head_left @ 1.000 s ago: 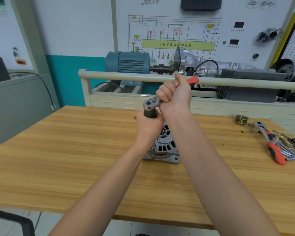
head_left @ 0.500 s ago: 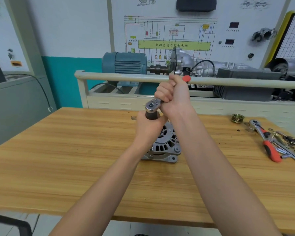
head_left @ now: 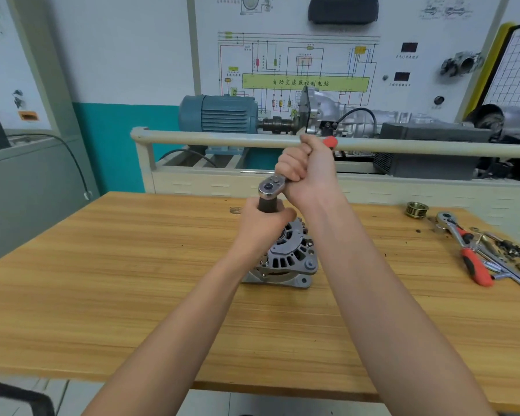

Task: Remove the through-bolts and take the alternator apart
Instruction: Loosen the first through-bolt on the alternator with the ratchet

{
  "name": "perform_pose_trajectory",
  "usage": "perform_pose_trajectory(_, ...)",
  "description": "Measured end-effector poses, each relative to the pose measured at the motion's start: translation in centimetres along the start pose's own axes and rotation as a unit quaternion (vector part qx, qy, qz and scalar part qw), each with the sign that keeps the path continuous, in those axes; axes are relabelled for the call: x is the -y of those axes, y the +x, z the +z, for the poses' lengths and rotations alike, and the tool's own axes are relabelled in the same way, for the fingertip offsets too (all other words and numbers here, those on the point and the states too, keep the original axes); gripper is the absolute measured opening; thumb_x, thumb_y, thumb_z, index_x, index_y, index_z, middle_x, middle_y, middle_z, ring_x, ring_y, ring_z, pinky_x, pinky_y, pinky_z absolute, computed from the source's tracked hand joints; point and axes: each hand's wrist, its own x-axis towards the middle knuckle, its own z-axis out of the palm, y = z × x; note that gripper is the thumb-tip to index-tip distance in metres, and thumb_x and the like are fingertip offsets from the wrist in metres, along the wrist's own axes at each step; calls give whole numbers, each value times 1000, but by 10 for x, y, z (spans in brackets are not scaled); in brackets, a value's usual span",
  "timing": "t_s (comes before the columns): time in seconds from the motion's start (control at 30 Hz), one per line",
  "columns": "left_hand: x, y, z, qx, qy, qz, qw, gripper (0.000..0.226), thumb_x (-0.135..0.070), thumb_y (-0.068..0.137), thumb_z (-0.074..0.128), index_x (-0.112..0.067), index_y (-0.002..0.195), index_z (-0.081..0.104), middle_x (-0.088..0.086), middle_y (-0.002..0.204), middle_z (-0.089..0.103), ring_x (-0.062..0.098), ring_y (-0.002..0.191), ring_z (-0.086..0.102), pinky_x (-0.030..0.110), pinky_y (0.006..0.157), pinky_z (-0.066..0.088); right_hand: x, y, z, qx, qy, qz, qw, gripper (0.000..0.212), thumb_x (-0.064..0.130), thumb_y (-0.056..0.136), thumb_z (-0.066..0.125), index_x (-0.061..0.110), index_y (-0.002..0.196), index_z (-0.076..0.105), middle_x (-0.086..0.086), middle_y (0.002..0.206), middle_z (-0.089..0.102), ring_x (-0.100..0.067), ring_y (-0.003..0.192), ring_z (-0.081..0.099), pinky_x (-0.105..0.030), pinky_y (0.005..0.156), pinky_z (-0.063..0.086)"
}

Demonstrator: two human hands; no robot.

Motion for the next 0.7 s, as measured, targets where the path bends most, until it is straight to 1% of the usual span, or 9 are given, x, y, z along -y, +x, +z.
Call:
perform_pose_trajectory(0.1,-4,0,-17,192,71,34,978,37,-11,72,69,-23,44,48,-3,44,45,13,44,39,29,54,35,8,2,-1,60,-42,134,988,47,20,98,43,19,54,29,7,37,22,-6,25,15,-17,25,13)
perform_pose_trajectory(0.17,-6,-1,-19,223,105,48,968,35,-15,71,69,-22,44,47,-4,43,45,13,44,39,27,52,36,8,5,-2,79,-65,178,979,50,22,99,42,18,51,30,6,37,23,-5,29,11,-15,25,13)
perform_pose_trajectory(0.27,0,-4,-6,102,43,54,992,41,-1,78,65,-17,50,41,-9,41,41,8,40,35,20,44,32,2,5,1,61,-44,153,985,46,21,98,44,19,55,29,7,36,23,-5,24,18,-15,24,14)
perform_pose_trajectory(0.37,3,-1,6,-69,-56,18,996,39,3,79,59,-16,53,37,-10,41,37,6,39,30,19,41,27,-8,5,2,-6,6,-2,1000,44,19,98,44,19,57,29,8,35,21,-6,24,17,-17,25,15)
perform_pose_trajectory(0.43,2,2,6,-109,-63,2,992,38,2,78,58,-16,52,37,-8,43,35,8,40,29,19,41,26,-11,4,2,-24,11,-64,998,45,19,99,43,18,56,29,7,36,19,-7,25,15,-18,26,14)
perform_pose_trajectory(0.5,4,2,1,-46,-24,18,998,39,1,76,62,-16,51,38,-5,44,37,10,42,31,22,44,28,-6,3,2,-8,4,-25,1000,47,20,99,43,18,54,31,7,35,20,-7,25,15,-18,26,14)
perform_pose_trajectory(0.57,2,2,-10,89,18,44,995,37,-2,75,67,-16,50,43,-2,46,42,11,43,36,24,48,32,2,4,1,38,-19,79,996,52,20,99,42,17,48,33,6,35,21,-6,25,16,-17,25,14)
perform_pose_trajectory(0.63,-3,2,-19,227,66,50,970,35,-11,74,69,-17,48,47,0,45,45,14,43,39,24,49,35,6,4,0,71,-51,158,984,52,21,99,42,17,48,32,6,36,23,-5,26,16,-16,25,14)
perform_pose_trajectory(0.7,-5,3,-22,261,90,39,960,40,-13,75,68,-22,43,46,-3,42,44,12,41,38,21,46,34,5,4,1,67,-66,163,982,51,22,99,44,17,49,32,6,36,24,-6,23,19,-15,24,14)
